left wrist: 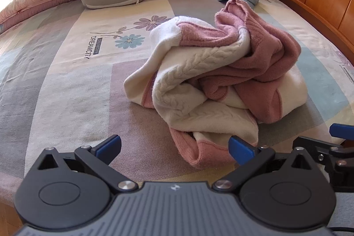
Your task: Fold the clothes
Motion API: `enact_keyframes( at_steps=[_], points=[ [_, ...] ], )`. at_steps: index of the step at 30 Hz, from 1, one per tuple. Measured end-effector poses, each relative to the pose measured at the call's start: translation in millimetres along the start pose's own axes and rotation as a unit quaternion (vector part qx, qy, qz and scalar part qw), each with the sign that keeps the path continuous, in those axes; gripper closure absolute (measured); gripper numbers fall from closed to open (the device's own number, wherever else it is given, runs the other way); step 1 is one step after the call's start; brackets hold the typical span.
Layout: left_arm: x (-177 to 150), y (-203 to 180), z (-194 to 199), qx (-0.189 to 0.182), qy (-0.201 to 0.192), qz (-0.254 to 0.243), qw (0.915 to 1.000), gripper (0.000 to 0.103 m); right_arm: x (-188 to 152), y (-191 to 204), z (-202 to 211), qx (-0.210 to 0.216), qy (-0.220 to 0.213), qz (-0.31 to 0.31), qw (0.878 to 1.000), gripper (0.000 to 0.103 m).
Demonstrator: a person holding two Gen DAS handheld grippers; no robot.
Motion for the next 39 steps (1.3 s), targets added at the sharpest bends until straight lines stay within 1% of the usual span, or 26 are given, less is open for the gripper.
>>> enact_keyframes(
  at_steps=[7,13,19,21,25,27,28,32,34,37,39],
  points=[
    [14.4,-0.7,-19.3,0.009,0.001,-0.003,1.0,0.001,25.1,-10.1,-8.9,0.002,-0.011,-0.005,1.0,0.0],
    [23.6,-4.1,-36.2,0.006,0.009,-0.005,0.9999,0.001,39.6,-14.2,-29.3,0.0,0.004,0.007,1.0,0.0],
    [29.0,-6.6,-49.2,0.015,0.006,-0.024,0.9996,0.001,48.9,-16.5,-60.2,0.0,0.028,0.018,0.999,0.0],
    [30.9,-5.4,-49.8,0.014,0.005,-0.028,0.9995,0.001,50.1,-16.8,-68.8,0.0,0.037,0.021,0.999,0.0],
    [35.7,2.6,-45.2,0.017,0.021,-0.032,0.9991,0.001,54.9,-18.6,-75.2,0.004,0.037,0.022,0.999,0.0],
    [38.1,5.8,-34.6,0.001,0.037,-0.042,0.9984,0.001,56.3,-21.2,-75.3,0.004,0.037,0.021,0.999,0.0],
    [39.6,6.9,-26.4,-0.01,0.034,-0.05,0.9981,0.001,56.4,-23.0,-75.1,0.004,0.036,0.018,0.999,0.0],
    [52.2,13.5,5.5,-0.014,-0.021,-0.08,0.9965,0.001,54.4,-29.2,-74.1,0.009,0.032,0.003,0.999,0.0],
    [65.1,17.1,17.3,-0.012,-0.055,-0.082,0.995,0.001,53.6,-31.5,-73.6,0.011,0.03,-0.004,0.999,0.0],
    [82.6,15.3,15.6,-0.011,-0.076,-0.086,0.9934,0.001,53.6,-31.0,-70.5,0.012,0.027,-0.006,1.0,0.0],
    [87.8,10.0,8.4,-0.008,-0.079,-0.104,0.9914,0.001,53.7,-31.6,-66.7,0.01,0.023,-0.007,1.0,0.0]
  ],
)
Point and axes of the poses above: each gripper's, at about its wrist camera, not at the fingertips, and z roughly against the way its jaws point, y to its left, x to its top, the point moved 8 cm from there along -z, roughly the way its jaws point, and after that the axes turned 15 degrees about x, right-handed, at the moved point
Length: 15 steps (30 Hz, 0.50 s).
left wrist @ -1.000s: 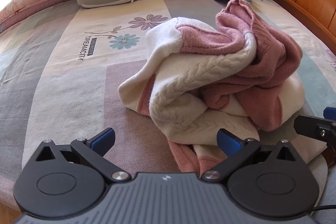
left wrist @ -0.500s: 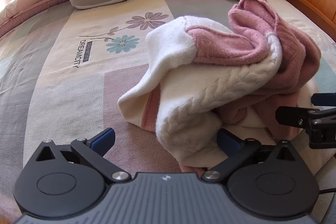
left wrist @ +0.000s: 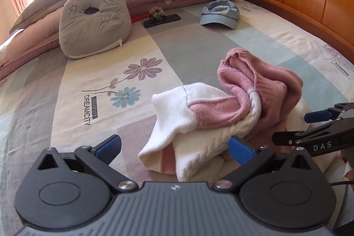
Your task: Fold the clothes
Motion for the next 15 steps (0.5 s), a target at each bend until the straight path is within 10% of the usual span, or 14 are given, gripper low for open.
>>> enact_keyframes(
  at_steps=[15],
  points=[
    [16.1,-6.3,-12.3,-0.033,-0.014,-0.033,0.9988,0.001,-2.6,-5.2,8.0,-0.018,-0.008,-0.014,1.0,0.0]
  ],
)
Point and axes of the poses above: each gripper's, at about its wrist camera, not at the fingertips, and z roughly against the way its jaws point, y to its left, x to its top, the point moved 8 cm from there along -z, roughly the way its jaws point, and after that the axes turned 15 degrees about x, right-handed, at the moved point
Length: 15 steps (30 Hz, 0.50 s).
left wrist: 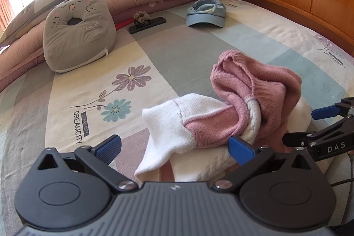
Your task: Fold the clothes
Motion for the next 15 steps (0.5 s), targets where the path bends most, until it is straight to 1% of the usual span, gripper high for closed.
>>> enact_keyframes(
  at_steps=[2,5,9,11,15],
  points=[
    [-3.0,-4.0,0.9,-0.009,-0.001,-0.008,0.9999,0.001,0.2,0.2,-0.7,-0.003,0.002,0.001,1.0,0.0],
    [-0.4,-4.9,-1.1,-0.003,-0.016,-0.024,0.9996,0.001,2.8,0.2,-2.5,-0.004,0.0,-0.001,1.0,0.0],
    [10.2,3.5,-12.8,0.011,-0.029,-0.006,0.9995,0.001,5.9,3.9,-11.6,-0.001,0.002,0.008,1.0,0.0],
    [8.7,1.7,-18.9,0.002,-0.037,-0.008,0.9993,0.001,4.7,5.6,-17.8,-0.001,0.006,0.016,1.0,0.0],
    [2.3,-6.5,-25.9,-0.023,-0.069,-0.035,0.9967,0.001,0.4,4.6,-29.4,-0.009,0.011,0.031,0.999,0.0]
  ],
)
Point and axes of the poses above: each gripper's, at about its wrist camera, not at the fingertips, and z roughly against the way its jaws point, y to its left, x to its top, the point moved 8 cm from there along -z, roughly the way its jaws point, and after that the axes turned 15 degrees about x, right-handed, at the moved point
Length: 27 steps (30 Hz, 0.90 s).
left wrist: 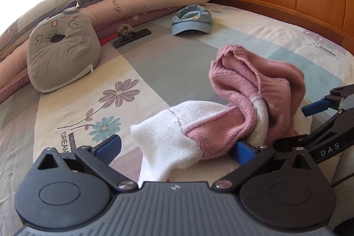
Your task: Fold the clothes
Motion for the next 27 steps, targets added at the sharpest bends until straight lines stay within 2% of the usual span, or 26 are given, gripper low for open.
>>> enact_keyframes(
  at_steps=[2,7,9,12,13,16,19,21,27],
  points=[
    [-1.3,-1.8,-0.9,-0.008,-0.016,-0.009,0.9998,0.0,-1.8,-0.8,-3.7,-0.001,-0.004,0.007,1.0,0.0],
    [6.0,5.1,-1.5,-0.012,-0.012,-0.024,0.9996,0.0,-5.9,-1.0,-2.4,0.003,-0.024,0.044,0.999,0.0],
    [7.9,15.1,-2.8,0.012,-0.019,-0.036,0.9991,0.0,-4.4,-1.7,3.9,0.006,-0.031,0.051,0.998,0.0],
    [10.8,37.0,-11.6,0.056,-0.014,-0.019,0.9981,0.0,6.8,-4.5,14.5,-0.006,-0.046,0.052,0.998,0.0],
    [11.8,39.7,-14.0,0.054,-0.008,-0.012,0.9984,0.001,11.2,-4.9,16.6,-0.01,-0.05,0.053,0.997,0.0],
    [13.2,28.5,-13.3,0.016,-0.002,-0.022,0.9996,0.001,23.3,-5.3,21.5,-0.018,-0.056,0.057,0.997,0.0],
    [17.2,10.4,-10.8,-0.006,-0.017,-0.071,0.9973,0.001,25.4,2.6,11.1,-0.01,-0.032,0.077,0.996,0.0],
    [24.0,6.5,-13.2,0.001,-0.033,-0.091,0.9953,0.0,24.5,6.9,0.5,-0.003,-0.014,0.09,0.996,0.0],
    [35.7,35.2,-35.3,0.055,-0.011,-0.045,0.9974,0.001,32.9,-3.4,-0.6,-0.026,-0.019,0.077,0.997,0.0]
  ],
)
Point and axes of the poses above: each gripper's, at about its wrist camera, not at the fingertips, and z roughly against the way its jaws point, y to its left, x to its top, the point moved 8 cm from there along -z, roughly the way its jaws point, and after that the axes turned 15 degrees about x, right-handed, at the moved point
